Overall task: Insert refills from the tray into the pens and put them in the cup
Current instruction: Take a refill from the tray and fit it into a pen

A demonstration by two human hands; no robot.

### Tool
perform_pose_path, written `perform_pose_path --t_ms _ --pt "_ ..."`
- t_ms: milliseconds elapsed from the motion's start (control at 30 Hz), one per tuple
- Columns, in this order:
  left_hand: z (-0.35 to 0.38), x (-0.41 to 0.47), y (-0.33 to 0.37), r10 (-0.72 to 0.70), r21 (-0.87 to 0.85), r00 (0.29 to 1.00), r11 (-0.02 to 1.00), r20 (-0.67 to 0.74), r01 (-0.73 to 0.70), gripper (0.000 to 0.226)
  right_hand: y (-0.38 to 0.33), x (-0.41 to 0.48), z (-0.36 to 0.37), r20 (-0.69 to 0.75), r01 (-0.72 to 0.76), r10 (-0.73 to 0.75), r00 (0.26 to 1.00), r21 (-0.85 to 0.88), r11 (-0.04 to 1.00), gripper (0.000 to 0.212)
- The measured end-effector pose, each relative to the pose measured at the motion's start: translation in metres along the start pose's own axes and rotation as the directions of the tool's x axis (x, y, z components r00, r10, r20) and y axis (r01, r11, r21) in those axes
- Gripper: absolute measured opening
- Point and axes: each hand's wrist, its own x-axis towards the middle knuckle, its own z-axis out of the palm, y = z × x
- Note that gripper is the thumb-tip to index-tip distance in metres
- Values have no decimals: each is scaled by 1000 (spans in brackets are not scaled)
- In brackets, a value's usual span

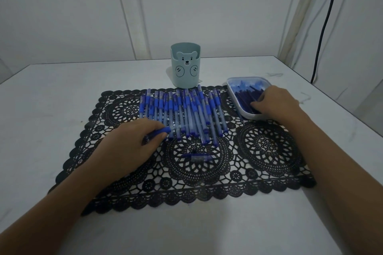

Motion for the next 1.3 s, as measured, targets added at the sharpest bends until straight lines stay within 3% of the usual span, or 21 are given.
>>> perform_pose_path --t_ms 267,367,433,567,700,1100,1300 --pt "0 0 -1 -5 0 1000 1000 8 5 28 -1 -16 -5 -169 14 -15 985 -10 1000 24" --pt "0 -1 -2 -6 -16 1000 1000 -6 6 28 -5 -30 -12 -282 100 -90 955 21 995 19" --pt "0 0 -2 8 -25 1000 1000 -16 -8 33 -7 -39 -18 -310 235 -201 929 76 969 18" --pt "-1 0 -4 3 -75 1000 997 -19 -5 35 -21 -66 -27 -207 513 -469 858 330 792 12" --pt "-3 2 -1 2 -113 1000 994 -25 -4 33 -33 -80 -24 -132 597 -613 779 455 661 16" --pt "-3 3 -1 17 -157 1000 987 -13 -19 29 -32 -78 -19 -156 619 -625 765 446 646 14" --pt "-1 -2 0 141 52 989 988 37 -143 44 -38 -87 -21 -178 707 -700 692 362 607 14"
